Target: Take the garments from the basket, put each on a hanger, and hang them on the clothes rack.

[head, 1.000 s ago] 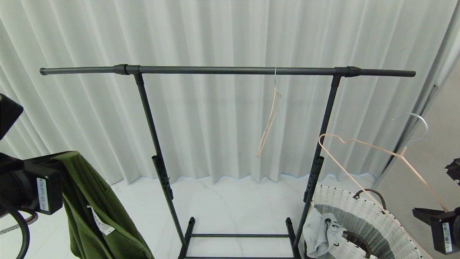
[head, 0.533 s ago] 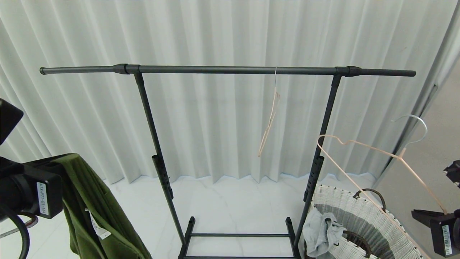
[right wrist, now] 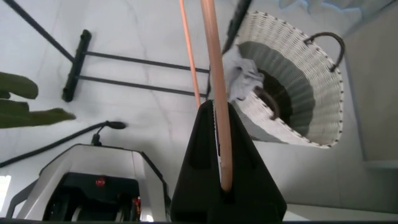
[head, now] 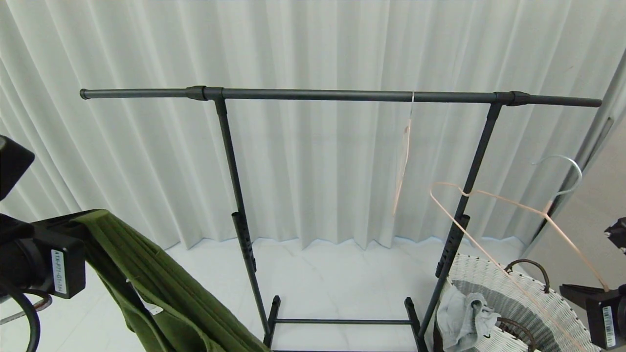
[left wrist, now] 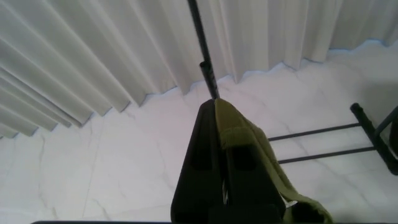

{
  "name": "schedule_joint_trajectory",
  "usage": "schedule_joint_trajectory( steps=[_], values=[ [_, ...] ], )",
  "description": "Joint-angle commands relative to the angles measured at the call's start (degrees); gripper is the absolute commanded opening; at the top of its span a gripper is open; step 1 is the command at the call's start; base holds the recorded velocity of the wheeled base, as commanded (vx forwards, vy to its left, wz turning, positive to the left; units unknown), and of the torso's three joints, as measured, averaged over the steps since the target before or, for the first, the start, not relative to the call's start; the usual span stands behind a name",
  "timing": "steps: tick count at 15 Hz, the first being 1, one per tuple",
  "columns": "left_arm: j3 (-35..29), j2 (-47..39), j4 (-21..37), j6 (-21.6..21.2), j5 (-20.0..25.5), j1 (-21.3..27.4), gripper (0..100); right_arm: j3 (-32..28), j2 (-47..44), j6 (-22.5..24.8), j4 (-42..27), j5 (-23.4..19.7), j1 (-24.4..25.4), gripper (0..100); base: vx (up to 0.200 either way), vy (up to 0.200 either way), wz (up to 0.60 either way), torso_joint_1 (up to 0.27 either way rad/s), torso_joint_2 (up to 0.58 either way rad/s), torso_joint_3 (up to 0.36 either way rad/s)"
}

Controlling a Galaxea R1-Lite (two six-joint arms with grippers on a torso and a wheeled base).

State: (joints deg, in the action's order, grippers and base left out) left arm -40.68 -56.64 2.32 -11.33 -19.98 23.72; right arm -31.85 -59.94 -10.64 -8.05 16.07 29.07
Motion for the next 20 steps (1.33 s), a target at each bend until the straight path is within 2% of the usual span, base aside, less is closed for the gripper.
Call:
schedule_joint_trajectory(
  steps=[1,3,7,11,12,14,15,16,20],
  values=[
    [0.07,-0.14,-0.03,-1.07,0.03,0.71,0,-0.23,0.7,0.01,-0.04,0.02,1.95,0,0.0,0.0,0.0,0.0,0.0,0.0],
    [-0.1,-0.58,0.06,-3.62,-0.15,0.71,0,-1.54,0.97,-0.34,0.05,0.02,5.99,0,0.0,0.0,0.0,0.0,0.0,0.0],
    [-3.35,-6.29,0.06,-3.35,-4.54,2.03,0,-7.08,-1.05,-1.31,0.05,-0.07,16.36,0,0.0,0.0,0.0,0.0,0.0,0.0],
    [-12.41,-14.73,0.06,-3.09,-4.63,2.12,0,-14.2,-6.77,-9.31,-0.13,-0.07,27.7,0,0.0,0.0,0.0,0.0,0.0,0.0],
    [-15.22,-17.37,0.06,-2.12,-4.63,2.29,0,-15.43,-8.35,-10.72,-0.13,-0.07,30.52,0,0.0,0.0,0.0,0.0,0.0,0.0],
    [-22.07,-22.99,0.32,2.8,-4.98,3.87,0,-16.84,-10.55,-11.95,-0.13,-0.25,35.44,0,0.0,0.0,0.0,0.0,0.0,0.0],
    [-23.3,-24.05,0.5,3.77,-5.16,4.23,0,-16.93,-10.72,-12.03,-0.13,-0.25,36.14,0,0.0,0.0,0.0,0.0,0.0,0.0],
    [-26.56,-27.3,0.5,6.75,-5.95,4.84,0,-17.01,-11.34,-12.12,-0.13,-0.42,37.63,0,0.0,0.0,0.0,0.0,0.0,0.0],
    [-31.13,-33.8,0.5,15.19,-9.46,7.92,0,-17.54,-12.83,-11.95,0.22,-1.21,38.95,0,0.0,0.0,0.0,0.0,0.0,0.0]
  ],
)
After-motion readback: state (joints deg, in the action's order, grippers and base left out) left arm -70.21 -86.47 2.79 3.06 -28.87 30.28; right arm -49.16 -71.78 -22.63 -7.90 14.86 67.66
